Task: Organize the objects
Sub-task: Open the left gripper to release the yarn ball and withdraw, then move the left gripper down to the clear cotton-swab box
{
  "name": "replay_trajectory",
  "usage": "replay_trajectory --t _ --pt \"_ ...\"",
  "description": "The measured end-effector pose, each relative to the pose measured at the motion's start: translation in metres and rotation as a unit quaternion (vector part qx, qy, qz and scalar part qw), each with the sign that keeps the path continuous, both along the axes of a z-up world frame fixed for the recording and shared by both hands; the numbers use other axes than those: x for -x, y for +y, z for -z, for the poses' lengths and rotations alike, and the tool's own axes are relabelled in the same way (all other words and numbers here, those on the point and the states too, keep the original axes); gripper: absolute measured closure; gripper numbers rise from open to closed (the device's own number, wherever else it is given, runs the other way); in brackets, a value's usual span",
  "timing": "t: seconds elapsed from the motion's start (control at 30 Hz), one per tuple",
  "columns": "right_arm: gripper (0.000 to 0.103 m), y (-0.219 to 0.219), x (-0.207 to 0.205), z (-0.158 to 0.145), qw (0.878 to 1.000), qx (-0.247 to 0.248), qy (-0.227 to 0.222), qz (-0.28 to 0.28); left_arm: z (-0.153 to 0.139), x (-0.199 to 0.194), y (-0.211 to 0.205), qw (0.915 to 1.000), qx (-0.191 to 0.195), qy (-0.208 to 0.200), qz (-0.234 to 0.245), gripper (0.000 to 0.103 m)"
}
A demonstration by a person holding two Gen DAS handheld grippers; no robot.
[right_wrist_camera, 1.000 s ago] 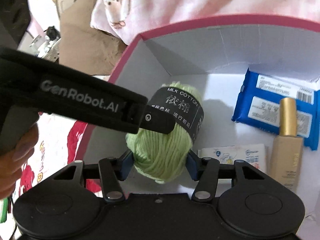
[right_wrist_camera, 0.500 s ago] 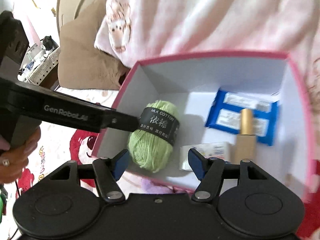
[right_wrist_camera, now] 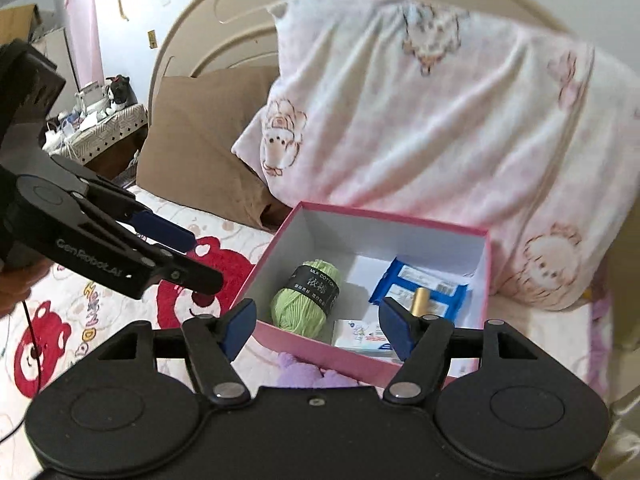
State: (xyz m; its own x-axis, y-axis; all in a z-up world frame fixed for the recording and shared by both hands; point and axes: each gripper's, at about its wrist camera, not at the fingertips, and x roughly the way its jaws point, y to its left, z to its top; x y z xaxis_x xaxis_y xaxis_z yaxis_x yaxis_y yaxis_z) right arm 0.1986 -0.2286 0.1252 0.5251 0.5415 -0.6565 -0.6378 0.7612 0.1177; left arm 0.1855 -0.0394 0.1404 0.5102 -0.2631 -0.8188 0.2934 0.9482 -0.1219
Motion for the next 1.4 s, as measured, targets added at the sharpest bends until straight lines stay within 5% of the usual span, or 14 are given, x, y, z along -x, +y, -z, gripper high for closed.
replay_trajectory --t 0.23,0.47,0.83,1.13,1.4 --pt "0.028 -0.013 0.048 -0.025 0.999 0.016 -0.02 -0.037 -0.022 0.052 -0.024 0.9991 -0.018 -0.002 0.038 0.044" --pt "0.015 -0.041 0.088 -0.02 0.998 0.02 -0.048 -0.037 -0.008 0.079 -0.046 0.998 -0.013 0.009 0.061 0.04" --pt "0.014 -0.086 0.073 0.071 1.0 -0.011 -0.024 -0.003 0.063 0.056 -0.083 0.9961 0.025 0.054 0.065 0.037" --pt "0.014 -0.081 0.059 0.119 0.999 0.037 -0.029 0.009 0.131 0.021 -0.089 0.9959 0.063 0.061 0.02 0.032" --pt "0.013 -0.067 0.035 0.15 0.998 0.063 -0.021 -0.001 0.168 0.006 -0.092 0.9969 0.055 0.056 0.004 0.032"
